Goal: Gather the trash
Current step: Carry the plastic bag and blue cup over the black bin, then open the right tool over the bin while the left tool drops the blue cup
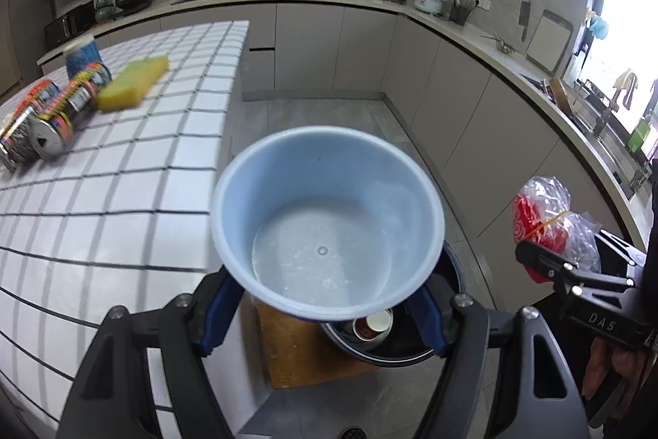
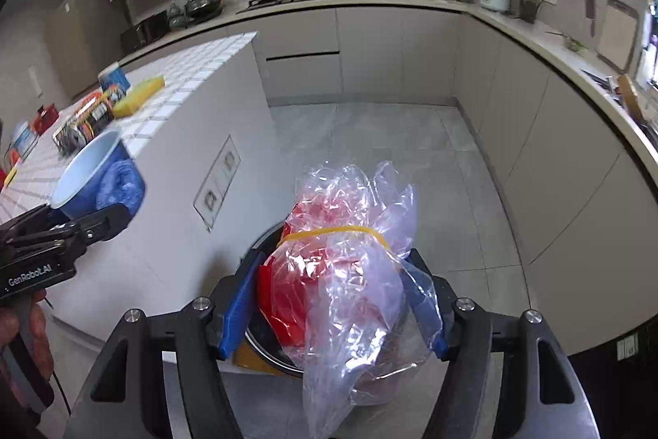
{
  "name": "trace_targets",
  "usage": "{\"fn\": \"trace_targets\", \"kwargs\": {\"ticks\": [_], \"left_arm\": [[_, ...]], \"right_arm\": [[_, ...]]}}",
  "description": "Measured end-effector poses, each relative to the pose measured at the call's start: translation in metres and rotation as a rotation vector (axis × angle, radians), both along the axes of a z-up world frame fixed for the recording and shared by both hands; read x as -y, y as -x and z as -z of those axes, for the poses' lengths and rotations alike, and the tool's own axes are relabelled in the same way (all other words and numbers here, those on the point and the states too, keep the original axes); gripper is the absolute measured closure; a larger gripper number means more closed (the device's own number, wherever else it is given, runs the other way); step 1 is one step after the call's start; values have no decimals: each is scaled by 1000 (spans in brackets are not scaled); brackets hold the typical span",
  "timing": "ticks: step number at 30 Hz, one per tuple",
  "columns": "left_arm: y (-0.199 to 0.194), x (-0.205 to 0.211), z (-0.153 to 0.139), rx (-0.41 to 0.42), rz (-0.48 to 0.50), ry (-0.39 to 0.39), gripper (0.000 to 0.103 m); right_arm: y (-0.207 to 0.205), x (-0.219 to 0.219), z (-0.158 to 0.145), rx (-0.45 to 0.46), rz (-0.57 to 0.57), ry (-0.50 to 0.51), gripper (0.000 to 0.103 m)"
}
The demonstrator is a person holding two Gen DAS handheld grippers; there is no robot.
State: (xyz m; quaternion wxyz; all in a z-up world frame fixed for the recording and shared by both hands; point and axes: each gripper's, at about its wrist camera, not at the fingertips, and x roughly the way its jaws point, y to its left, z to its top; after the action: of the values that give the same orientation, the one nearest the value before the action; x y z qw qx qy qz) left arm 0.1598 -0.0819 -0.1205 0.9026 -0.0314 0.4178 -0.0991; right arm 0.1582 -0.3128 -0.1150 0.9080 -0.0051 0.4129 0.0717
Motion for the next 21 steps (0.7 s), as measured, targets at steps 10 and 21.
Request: {"fn": "trace_targets", "kwargs": {"ticks": [10, 21], "left_arm": [[-12, 61, 41, -67, 16, 22, 29], [-44, 59, 74, -154, -55, 82, 12]], "right_arm": [[-23, 25, 79, -82, -173, 42, 34], [-35, 22, 190, -124, -420, 138, 5]]}}
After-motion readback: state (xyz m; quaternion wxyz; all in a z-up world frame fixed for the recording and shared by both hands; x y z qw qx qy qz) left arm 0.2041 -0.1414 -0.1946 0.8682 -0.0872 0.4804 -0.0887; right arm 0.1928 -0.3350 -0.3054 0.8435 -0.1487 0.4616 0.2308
